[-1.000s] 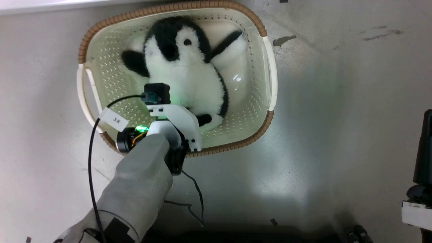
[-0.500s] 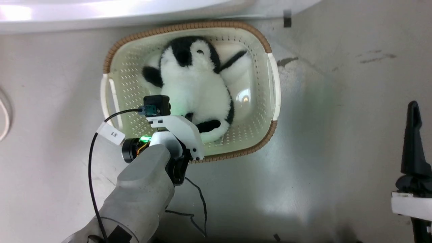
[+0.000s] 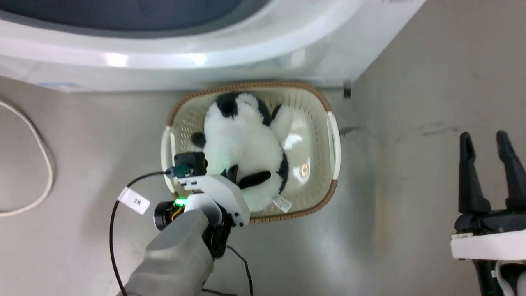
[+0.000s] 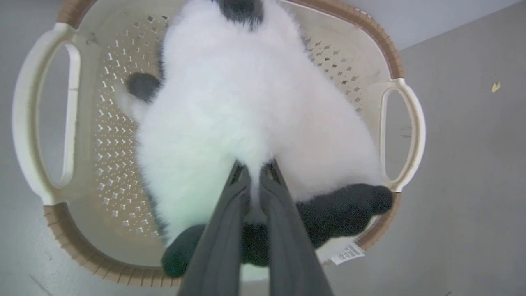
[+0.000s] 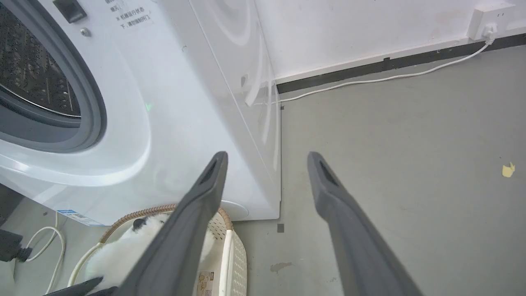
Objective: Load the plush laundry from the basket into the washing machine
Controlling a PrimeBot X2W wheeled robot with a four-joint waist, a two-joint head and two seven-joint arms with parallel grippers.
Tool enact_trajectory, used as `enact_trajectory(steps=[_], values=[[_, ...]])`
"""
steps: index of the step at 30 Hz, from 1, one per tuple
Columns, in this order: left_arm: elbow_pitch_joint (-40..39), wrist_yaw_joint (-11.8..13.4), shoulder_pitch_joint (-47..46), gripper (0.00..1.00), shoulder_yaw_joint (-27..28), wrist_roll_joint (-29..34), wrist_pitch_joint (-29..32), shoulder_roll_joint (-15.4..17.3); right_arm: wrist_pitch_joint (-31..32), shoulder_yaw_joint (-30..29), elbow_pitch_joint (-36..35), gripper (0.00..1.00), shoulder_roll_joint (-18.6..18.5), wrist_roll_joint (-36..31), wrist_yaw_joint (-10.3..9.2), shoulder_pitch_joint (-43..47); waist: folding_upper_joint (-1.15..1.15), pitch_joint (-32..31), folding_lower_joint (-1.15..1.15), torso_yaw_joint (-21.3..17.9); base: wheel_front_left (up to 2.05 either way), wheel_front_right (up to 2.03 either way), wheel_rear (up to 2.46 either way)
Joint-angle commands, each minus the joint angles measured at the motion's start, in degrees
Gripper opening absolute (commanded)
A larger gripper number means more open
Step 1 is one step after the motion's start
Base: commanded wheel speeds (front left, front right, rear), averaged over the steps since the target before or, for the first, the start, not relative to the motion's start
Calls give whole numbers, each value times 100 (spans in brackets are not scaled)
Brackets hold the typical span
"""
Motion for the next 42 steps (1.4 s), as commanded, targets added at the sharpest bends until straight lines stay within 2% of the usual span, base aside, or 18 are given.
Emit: enact_trajectory(steps=[1, 6, 9, 19, 26, 36, 42], values=[[-12, -56, 98, 0, 29, -16, -84, 7, -42, 26, 95, 100, 20, 35, -4, -86, 0, -408, 0, 74, 0, 0, 0], [-121, -121, 357, 0, 184, 52, -148, 45, -104, 109, 399, 100, 91, 54, -4, -38, 0, -933, 0, 133, 0, 0, 0], [-448, -66, 568, 0, 440, 252, -152, 155, -146, 132, 578, 100, 130, 71, -4, 12, 0, -1234, 0, 181, 0, 0, 0], [-2047, 338, 1795, 0, 1351, 1210, -155, 385, -240, 192, 981, 100, 232, 99, -4, 250, 0, -2094, 0, 315, 0, 0, 0], [-3165, 615, 2642, 0, 1738, 1764, -155, 534, -292, 214, 1150, 100, 267, 148, -4, 392, 0, -2594, 0, 386, 0, 0, 0], [-4690, 996, 3311, 0, 2094, 2455, -155, 762, -362, 246, 1312, 100, 278, 292, -4, 540, 0, -2948, 0, 464, 0, 0, 0], [-5146, 1106, 3261, 0, 2274, 2744, -155, 790, -401, 264, 1359, 100, 279, 335, -4, 535, 0, -2969, 0, 437, 0, 0, 0]])
